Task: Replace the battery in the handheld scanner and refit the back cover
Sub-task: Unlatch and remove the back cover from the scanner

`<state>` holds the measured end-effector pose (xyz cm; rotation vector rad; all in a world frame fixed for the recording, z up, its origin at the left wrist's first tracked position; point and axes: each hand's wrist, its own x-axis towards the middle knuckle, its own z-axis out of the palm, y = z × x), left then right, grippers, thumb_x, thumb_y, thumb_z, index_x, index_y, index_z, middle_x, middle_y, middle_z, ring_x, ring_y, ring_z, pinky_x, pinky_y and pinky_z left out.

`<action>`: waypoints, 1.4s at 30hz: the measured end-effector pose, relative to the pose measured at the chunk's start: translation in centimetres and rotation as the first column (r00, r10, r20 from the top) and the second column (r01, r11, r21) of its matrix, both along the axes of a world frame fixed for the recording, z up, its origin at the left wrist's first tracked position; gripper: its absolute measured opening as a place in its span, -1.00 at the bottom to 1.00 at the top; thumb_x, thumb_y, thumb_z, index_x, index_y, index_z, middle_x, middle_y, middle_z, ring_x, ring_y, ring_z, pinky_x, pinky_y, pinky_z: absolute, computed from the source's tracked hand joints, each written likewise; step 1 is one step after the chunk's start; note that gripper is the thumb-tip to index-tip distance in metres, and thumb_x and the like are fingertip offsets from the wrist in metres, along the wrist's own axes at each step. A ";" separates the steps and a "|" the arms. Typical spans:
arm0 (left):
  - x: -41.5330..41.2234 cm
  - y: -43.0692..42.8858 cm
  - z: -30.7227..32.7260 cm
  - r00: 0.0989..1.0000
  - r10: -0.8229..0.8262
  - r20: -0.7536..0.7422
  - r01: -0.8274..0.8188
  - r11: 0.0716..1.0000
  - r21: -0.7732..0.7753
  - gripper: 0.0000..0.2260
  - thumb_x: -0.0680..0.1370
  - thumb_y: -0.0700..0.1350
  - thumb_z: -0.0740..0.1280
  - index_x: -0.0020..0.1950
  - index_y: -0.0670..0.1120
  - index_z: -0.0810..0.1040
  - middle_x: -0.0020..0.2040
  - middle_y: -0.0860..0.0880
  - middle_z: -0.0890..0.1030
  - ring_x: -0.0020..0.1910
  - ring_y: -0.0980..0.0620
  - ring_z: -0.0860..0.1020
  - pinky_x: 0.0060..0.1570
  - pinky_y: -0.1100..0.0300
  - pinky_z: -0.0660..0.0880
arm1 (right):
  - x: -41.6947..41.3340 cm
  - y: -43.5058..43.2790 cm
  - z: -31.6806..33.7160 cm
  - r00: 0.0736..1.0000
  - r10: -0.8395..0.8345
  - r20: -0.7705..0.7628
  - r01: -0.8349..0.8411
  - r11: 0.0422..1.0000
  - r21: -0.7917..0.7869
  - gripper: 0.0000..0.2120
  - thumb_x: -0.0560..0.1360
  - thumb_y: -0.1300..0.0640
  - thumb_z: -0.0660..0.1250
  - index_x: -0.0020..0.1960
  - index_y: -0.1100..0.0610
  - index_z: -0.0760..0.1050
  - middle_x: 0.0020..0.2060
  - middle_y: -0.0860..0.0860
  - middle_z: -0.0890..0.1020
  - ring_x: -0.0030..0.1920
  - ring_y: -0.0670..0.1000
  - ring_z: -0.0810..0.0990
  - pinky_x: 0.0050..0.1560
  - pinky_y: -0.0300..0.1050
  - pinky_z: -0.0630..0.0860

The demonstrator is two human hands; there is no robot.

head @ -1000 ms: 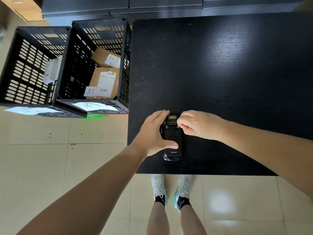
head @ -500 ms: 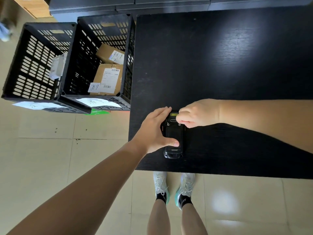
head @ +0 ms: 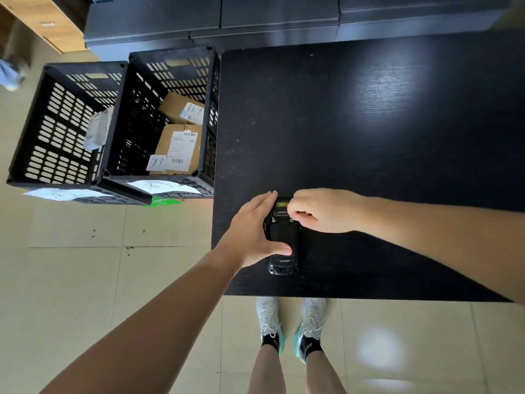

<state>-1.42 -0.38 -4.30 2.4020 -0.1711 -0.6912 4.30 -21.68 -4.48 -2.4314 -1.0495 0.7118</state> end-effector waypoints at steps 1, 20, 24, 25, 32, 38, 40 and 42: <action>-0.1 -0.1 0.1 1.000 0.010 -0.017 -0.010 1.000 0.002 0.10 0.24 0.16 0.61 0.60 0.05 0.02 0.58 0.12 0.12 0.55 0.09 0.08 0.52 0.06 0.15 | -0.8 -0.1 0.2 0.987 -0.144 -0.077 0.148 0.988 0.051 -0.91 0.59 0.06 0.21 -0.02 -0.05 0.49 -0.08 -0.16 0.48 -0.13 -0.11 0.55 -0.13 -0.07 0.56; -6.9 -2.5 1.8 0.912 0.401 -0.083 -0.408 0.906 -0.110 -0.21 0.26 -0.21 0.56 0.44 -0.01 0.35 0.17 0.08 0.38 0.15 0.01 0.48 0.18 0.15 0.50 | -7.9 3.4 1.4 0.662 -0.679 -0.318 0.706 0.707 -0.041 -0.60 0.42 0.16 0.33 0.20 -0.16 0.43 0.14 -0.08 0.31 0.24 -0.01 0.31 0.21 -0.03 0.49; -6.8 -2.3 1.7 0.917 0.392 -0.079 -0.398 0.911 -0.103 -0.21 0.28 -0.21 0.58 0.46 -0.01 0.35 0.16 0.11 0.37 0.14 0.03 0.48 0.18 0.16 0.49 | -7.6 3.8 1.5 0.649 -0.687 -0.326 0.706 0.704 -0.076 -0.58 0.39 0.17 0.33 0.18 -0.17 0.42 0.12 -0.09 0.29 0.21 -0.02 0.29 0.16 -0.04 0.50; -6.8 -2.3 1.7 0.916 0.393 -0.079 -0.399 0.911 -0.104 -0.20 0.28 -0.22 0.58 0.46 -0.02 0.34 0.16 0.11 0.37 0.14 0.03 0.48 0.18 0.15 0.49 | -7.5 3.8 1.5 0.642 -0.690 -0.333 0.709 0.700 -0.082 -0.58 0.39 0.18 0.33 0.17 -0.18 0.42 0.11 -0.09 0.28 0.21 -0.02 0.29 0.16 -0.04 0.49; -6.9 -2.4 1.6 0.910 0.406 -0.086 -0.413 0.905 -0.099 -0.11 0.28 -0.19 0.59 0.53 0.00 0.24 0.23 0.08 0.39 0.20 -0.01 0.49 0.23 0.05 0.51 | -7.1 4.2 1.7 0.577 -0.718 -0.389 0.752 0.653 -0.091 -0.58 0.42 0.29 0.29 0.12 -0.17 0.45 0.13 -0.07 0.28 0.21 0.01 0.31 0.20 -0.05 0.48; -6.3 -2.3 1.8 0.892 0.448 -0.056 -0.451 0.883 -0.133 -0.34 0.38 -0.18 0.54 0.43 0.04 0.37 0.19 0.10 0.43 0.09 0.10 0.48 0.17 0.14 0.51 | -7.5 4.2 2.0 0.552 -0.722 -0.417 0.784 0.620 -0.035 -0.56 0.41 0.33 0.30 0.03 -0.20 0.44 0.12 -0.09 0.31 0.18 -0.01 0.37 0.09 -0.19 0.49; -6.2 -2.4 1.8 0.876 0.476 -0.076 -0.482 0.862 -0.156 -0.40 0.38 -0.22 0.53 0.36 0.04 0.41 0.16 0.10 0.45 0.06 0.12 0.48 0.12 0.19 0.49 | -7.9 4.1 2.2 0.556 -0.717 -0.420 0.789 0.615 -0.006 -0.55 0.41 0.33 0.32 0.07 -0.19 0.43 0.11 -0.10 0.33 0.14 -0.05 0.41 -0.02 -0.35 0.43; -6.1 -2.5 1.7 0.870 0.486 -0.085 -0.493 0.854 -0.166 -0.41 0.37 -0.24 0.53 0.32 0.04 0.42 0.13 0.09 0.48 0.04 0.13 0.48 0.07 0.23 0.46 | -8.5 4.1 2.2 0.522 -0.743 -0.418 0.826 0.564 0.029 -0.55 0.41 0.30 0.34 0.15 -0.15 0.43 0.10 -0.09 0.40 0.06 -0.08 0.48 -0.08 -0.39 0.40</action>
